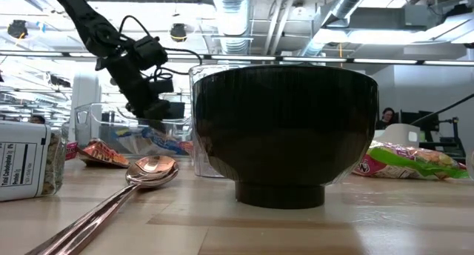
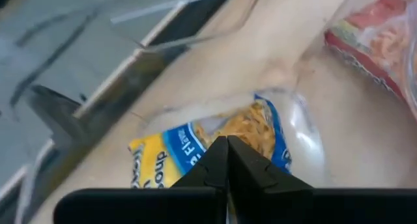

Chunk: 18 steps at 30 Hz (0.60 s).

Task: Pick & Place Food Item
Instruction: Adjust the blue noodle pack in the top transparent bin

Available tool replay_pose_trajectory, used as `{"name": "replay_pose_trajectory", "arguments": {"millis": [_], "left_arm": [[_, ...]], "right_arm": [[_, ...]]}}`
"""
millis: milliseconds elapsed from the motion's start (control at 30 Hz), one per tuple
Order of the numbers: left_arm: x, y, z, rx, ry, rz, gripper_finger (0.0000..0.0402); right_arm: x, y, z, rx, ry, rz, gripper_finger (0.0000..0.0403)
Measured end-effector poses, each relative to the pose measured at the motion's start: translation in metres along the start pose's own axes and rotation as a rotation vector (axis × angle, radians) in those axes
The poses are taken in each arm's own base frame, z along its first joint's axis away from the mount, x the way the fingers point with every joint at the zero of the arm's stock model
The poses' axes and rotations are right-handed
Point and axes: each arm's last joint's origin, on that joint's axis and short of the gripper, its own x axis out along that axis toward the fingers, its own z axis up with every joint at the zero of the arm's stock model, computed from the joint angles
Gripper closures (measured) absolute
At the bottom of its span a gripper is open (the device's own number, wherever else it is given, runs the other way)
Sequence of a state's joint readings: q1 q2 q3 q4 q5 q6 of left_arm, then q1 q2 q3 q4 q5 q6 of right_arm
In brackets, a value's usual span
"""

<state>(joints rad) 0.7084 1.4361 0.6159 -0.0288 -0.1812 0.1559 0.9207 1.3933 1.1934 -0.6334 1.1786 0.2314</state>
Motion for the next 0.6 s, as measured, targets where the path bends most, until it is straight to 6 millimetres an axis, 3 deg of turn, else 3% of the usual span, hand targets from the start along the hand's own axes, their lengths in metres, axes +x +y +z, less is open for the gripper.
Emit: {"name": "replay_pose_trajectory", "arguments": {"millis": [200, 433, 600], "left_arm": [[-0.022, 0.003, -0.007, 0.024, 0.055, -0.016, 0.0401], [-0.047, 0.01, 0.0, -0.006, -0.036, -0.004, 0.0401], [-0.045, 0.014, -0.002, -0.036, -0.022, 0.001, 0.0401]], "right_arm": [[0.0, 0.0, 0.0, -0.003, 0.0, 0.0, 0.0163], [0.0, 0.0, 0.0, -0.003, 0.0, 0.0, 0.0163], [0.0, 0.0, 0.0, -0.002, 0.0, -0.001, 0.0163]]}}
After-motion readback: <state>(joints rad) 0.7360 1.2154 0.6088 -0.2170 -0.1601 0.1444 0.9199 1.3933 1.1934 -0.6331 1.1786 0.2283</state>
